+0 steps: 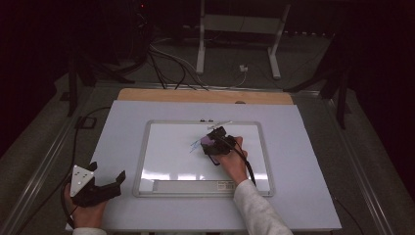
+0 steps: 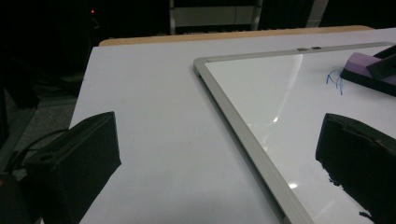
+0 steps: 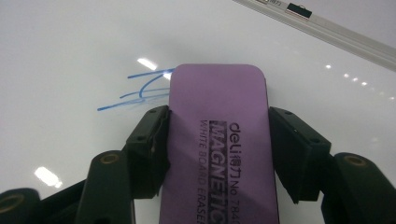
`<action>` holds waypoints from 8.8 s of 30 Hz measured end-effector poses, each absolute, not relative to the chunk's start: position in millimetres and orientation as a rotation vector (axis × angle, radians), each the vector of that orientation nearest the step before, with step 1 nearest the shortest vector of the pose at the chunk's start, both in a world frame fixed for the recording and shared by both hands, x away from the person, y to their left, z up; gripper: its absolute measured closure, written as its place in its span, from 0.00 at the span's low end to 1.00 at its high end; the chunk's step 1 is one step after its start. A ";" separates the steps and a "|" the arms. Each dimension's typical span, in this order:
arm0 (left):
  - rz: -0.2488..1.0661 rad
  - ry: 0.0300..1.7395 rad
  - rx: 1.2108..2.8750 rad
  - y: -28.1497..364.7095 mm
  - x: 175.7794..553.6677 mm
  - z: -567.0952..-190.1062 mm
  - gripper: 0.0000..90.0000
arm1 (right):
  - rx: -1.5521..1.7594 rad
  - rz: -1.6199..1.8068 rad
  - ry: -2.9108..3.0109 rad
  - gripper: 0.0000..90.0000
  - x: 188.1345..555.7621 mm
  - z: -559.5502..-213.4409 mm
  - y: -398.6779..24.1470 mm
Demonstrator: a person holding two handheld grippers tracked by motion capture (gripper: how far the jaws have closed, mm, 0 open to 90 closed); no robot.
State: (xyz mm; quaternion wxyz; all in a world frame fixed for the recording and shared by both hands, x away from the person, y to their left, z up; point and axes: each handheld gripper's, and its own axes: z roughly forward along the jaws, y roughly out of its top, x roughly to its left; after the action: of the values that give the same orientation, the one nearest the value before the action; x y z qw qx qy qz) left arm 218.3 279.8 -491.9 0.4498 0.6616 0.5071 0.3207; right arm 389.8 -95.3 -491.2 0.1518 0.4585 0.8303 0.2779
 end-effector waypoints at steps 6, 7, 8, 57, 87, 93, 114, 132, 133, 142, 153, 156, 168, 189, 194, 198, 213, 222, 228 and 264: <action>0.794 1.252 1.641 278.3 218.7 -492.0 0.01 | 1.198 0.833 2.481 0.46 377.2 -490.9 -76.6; 0.794 1.253 1.641 278.4 218.5 -491.9 0.01 | 1.166 0.838 2.504 0.46 374.7 -490.7 -72.3; 0.794 1.252 1.641 278.8 218.4 -491.8 0.01 | 1.150 0.838 2.517 0.46 372.9 -490.3 -68.7; 0.784 1.251 1.620 279.8 217.7 -490.9 0.01 | 1.193 0.846 2.465 0.46 391.8 -492.4 -65.9; 0.776 1.253 1.619 279.9 218.6 -491.7 0.01 | 1.392 0.781 2.328 0.46 418.6 -492.0 -76.6; 0.778 1.250 1.626 278.7 218.8 -491.6 0.01 | 1.219 0.827 2.480 0.46 404.4 -491.1 -57.7; 0.777 1.250 1.625 279.2 218.4 -491.5 0.01 | 1.445 0.743 2.251 0.46 426.7 -492.3 -92.9; 0.776 1.250 1.629 278.6 218.5 -491.8 0.01 | 1.493 0.727 2.231 0.46 390.0 -490.4 -129.3; 0.777 1.250 1.629 278.5 218.5 -491.8 0.01 | 1.497 0.729 2.232 0.46 388.3 -490.3 -131.9; 0.777 1.254 1.626 279.4 218.7 -492.2 0.01 | 1.490 0.727 2.242 0.45 383.1 -489.9 -137.8; 0.776 1.255 1.627 279.1 218.3 -492.2 0.01 | 1.310 0.837 2.248 0.33 362.9 -474.0 -140.9; 0.775 1.254 1.628 278.5 218.4 -492.2 0.01 | 1.254 0.842 2.272 0.36 355.5 -473.5 -143.3; 0.775 1.253 1.631 278.4 218.4 -492.4 0.01 | 1.256 0.733 2.299 0.37 359.3 -485.5 -149.2; 0.782 1.254 1.627 278.7 217.7 -491.7 0.01 | 1.389 0.813 2.163 0.70 355.0 -468.1 -180.6; 0.783 1.255 1.627 278.7 217.7 -491.7 0.01 | 1.412 0.840 2.132 0.70 346.3 -464.0 -189.8; 0.782 1.254 1.629 278.1 217.8 -491.7 0.01 | 1.418 0.846 2.118 0.70 339.7 -462.2 -196.0; 0.785 1.254 1.637 276.7 218.0 -492.0 0.01 | 1.452 0.863 2.079 0.70 316.1 -460.7 -220.5; 0.782 1.257 1.640 275.6 218.3 -492.4 0.01 | 1.500 0.850 2.060 0.70 299.0 -471.9 -236.2; 0.782 1.257 1.645 274.5 218.4 -492.9 0.01 | 1.525 0.836 2.061 0.70 290.5 -481.2 -243.2; 0.781 1.252 1.636 275.7 217.4 -492.1 0.01 | 1.514 0.915 2.163 0.47 245.1 -484.1 -248.6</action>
State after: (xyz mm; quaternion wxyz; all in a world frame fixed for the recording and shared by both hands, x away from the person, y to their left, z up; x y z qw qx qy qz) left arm 217.4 275.7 -492.1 0.4522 0.6625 0.5067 0.3161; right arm 245.1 -248.6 -484.1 0.1730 0.5336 0.7625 0.3224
